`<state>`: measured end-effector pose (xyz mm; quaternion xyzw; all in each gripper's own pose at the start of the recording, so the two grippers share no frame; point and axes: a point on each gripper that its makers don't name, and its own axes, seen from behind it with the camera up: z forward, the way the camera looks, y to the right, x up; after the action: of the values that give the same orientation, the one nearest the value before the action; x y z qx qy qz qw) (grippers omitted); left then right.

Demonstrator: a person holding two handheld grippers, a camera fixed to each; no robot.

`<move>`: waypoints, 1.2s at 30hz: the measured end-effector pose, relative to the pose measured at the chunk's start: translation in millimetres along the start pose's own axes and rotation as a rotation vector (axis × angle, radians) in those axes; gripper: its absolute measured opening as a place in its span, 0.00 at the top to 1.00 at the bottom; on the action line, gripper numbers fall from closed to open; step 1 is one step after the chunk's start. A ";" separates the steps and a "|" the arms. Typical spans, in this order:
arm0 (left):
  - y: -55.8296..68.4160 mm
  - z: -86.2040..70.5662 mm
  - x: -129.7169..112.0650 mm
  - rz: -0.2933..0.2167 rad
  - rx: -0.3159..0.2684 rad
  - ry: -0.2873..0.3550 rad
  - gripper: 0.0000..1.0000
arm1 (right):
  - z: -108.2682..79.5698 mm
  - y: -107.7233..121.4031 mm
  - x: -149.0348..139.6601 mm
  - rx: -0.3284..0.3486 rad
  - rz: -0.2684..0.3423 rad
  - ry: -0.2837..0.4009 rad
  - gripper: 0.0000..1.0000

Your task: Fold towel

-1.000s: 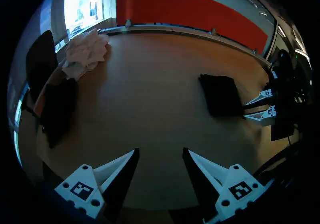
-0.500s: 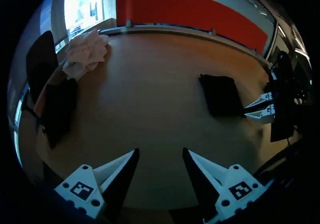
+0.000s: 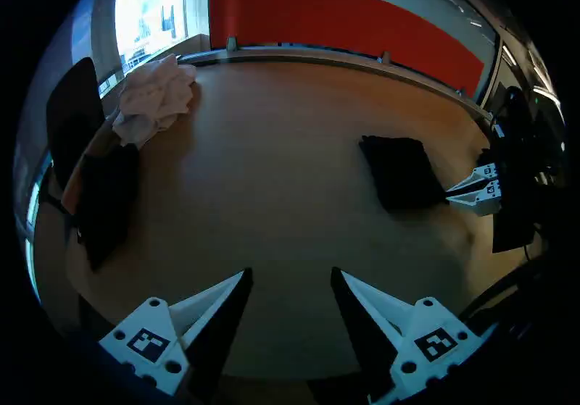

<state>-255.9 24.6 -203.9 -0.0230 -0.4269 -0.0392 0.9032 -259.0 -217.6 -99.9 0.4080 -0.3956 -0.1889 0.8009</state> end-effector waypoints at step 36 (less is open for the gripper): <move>23.9 0.8 34.8 0.040 -0.050 0.083 0.20 | -128.8 96.9 178.3 -0.169 -0.065 0.317 0.96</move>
<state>-232.4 46.6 -176.7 -0.0526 -0.3872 -0.0326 0.9199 -49.8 -206.5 17.8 0.3763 -0.2338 -0.1807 0.8781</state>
